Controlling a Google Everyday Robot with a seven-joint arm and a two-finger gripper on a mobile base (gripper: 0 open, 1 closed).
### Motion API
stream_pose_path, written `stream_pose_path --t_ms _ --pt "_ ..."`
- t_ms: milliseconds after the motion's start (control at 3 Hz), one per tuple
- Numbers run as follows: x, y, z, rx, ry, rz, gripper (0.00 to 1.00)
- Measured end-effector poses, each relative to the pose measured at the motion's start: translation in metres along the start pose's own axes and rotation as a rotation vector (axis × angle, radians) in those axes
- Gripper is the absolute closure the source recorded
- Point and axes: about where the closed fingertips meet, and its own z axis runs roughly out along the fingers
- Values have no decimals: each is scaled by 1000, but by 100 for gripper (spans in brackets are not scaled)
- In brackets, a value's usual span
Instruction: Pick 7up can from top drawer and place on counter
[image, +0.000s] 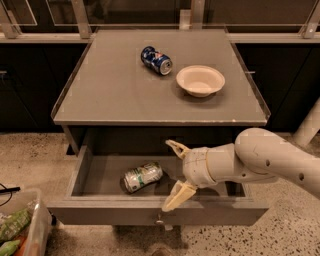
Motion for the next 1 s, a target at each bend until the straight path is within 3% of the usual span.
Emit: stream_pose_path --t_ms 333,667,1000 --pt "31 -49 15 3 9 -5 0" --pt "31 -49 15 3 9 -5 0" --pt "36 -46 44 27 -14 19 0"
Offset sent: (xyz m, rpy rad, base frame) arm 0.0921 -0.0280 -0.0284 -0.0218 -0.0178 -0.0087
